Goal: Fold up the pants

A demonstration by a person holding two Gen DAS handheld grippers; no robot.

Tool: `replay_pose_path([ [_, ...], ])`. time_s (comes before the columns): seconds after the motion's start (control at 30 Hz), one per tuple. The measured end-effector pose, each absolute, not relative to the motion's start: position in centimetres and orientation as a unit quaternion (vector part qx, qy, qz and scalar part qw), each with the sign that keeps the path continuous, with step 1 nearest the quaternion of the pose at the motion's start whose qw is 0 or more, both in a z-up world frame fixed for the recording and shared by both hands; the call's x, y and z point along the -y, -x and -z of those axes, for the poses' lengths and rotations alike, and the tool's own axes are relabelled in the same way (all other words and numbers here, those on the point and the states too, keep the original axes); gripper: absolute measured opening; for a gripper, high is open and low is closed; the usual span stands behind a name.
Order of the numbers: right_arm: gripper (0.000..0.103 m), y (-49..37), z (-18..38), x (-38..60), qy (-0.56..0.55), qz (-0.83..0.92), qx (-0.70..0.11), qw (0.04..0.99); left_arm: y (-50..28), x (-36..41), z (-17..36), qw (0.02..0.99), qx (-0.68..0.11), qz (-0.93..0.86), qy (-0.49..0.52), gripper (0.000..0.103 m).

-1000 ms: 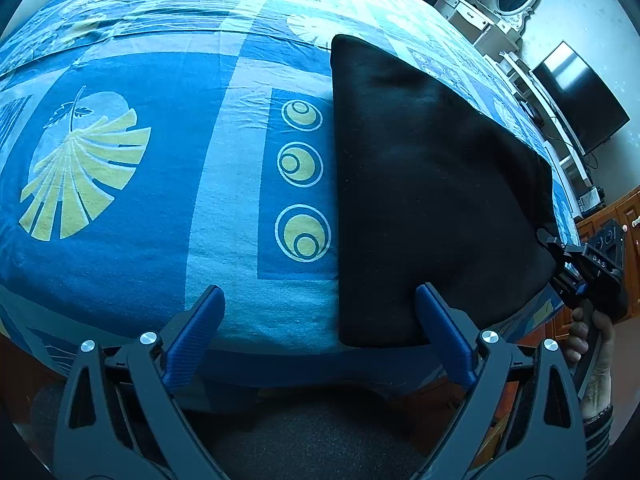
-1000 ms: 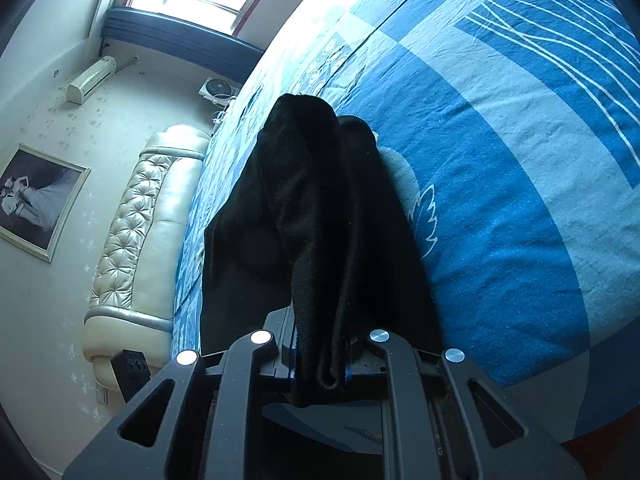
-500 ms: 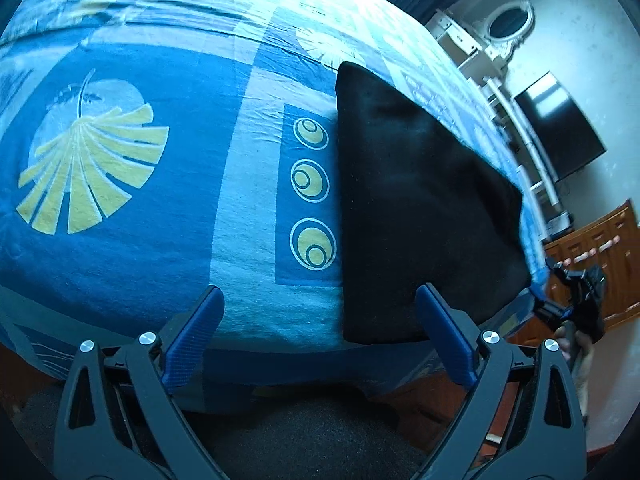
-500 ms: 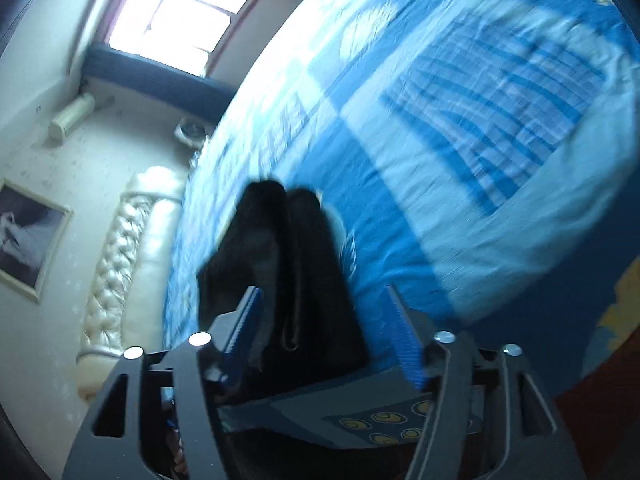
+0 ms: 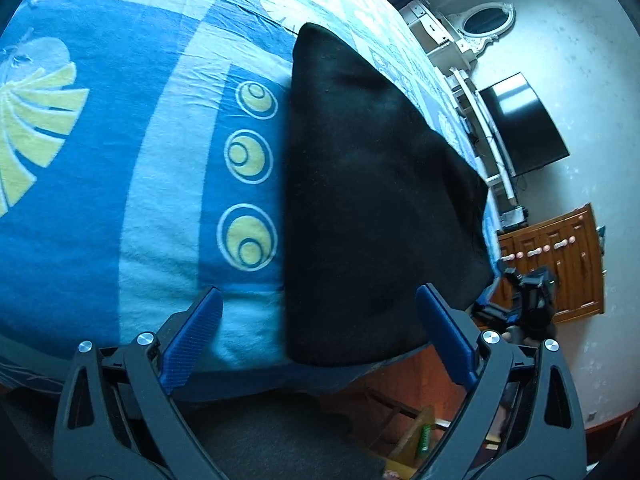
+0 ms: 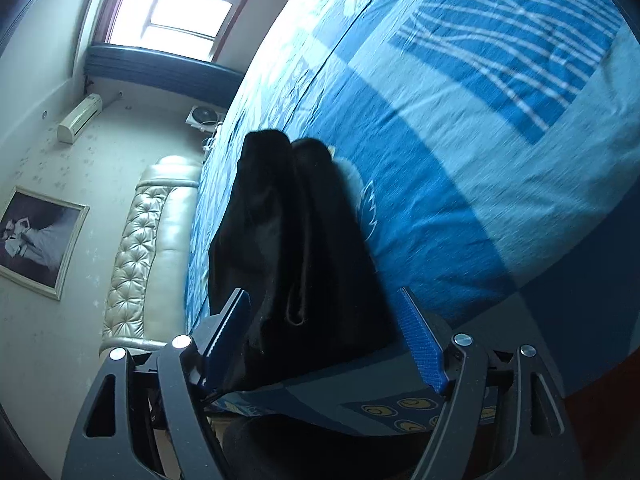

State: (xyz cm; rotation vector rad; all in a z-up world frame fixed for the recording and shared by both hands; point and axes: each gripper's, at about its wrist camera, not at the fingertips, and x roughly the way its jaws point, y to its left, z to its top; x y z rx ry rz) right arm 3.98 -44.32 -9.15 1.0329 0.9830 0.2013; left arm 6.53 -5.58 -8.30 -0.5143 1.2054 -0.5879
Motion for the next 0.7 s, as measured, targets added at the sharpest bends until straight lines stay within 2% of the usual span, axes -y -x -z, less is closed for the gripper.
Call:
replay_pose_path([
  [0.2, 0.084, -4.8, 9.6, 43.2, -0.466, -0.104, -0.453, 0.753, -7.2, 6.8, 8.8, 0.732, -0.560, 0.289, 0.258, 0.096],
  [0.37, 0.081, -5.4, 9.2, 42.8, -0.440, -0.111, -0.462, 0.762, -7.4, 7.7, 9.3, 0.711, -0.564, 0.300, 0.294, 0.095],
  [0.4, 0.079, -5.5, 9.1, 42.5, -0.431, -0.104, -0.464, 0.767, -7.7, 7.8, 9.5, 0.709, -0.566, 0.296, 0.299, 0.085],
  [0.43, 0.070, -5.6, 9.0, 42.3, -0.418, -0.096, -0.469, 0.772, -7.9, 8.0, 9.6, 0.710, -0.572, 0.284, 0.297, 0.079],
  [0.47, 0.062, -5.7, 8.8, 42.0, -0.397, -0.089, -0.475, 0.780, -8.0, 8.3, 9.6, 0.717, -0.579, 0.268, 0.281, 0.068],
  [0.5, 0.060, -5.7, 8.7, 41.8, -0.391, -0.089, -0.475, 0.783, -8.0, 8.6, 9.4, 0.723, -0.580, 0.262, 0.268, 0.060],
  [0.57, 0.056, -5.6, 8.6, 41.6, -0.392, -0.088, -0.473, 0.785, -7.8, 9.0, 8.8, 0.736, -0.575, 0.259, 0.245, 0.053],
  [0.7, 0.054, -5.7, 8.1, 41.0, -0.387, -0.083, -0.469, 0.790, -7.5, 9.4, 7.6, 0.751, -0.568, 0.252, 0.223, 0.042],
])
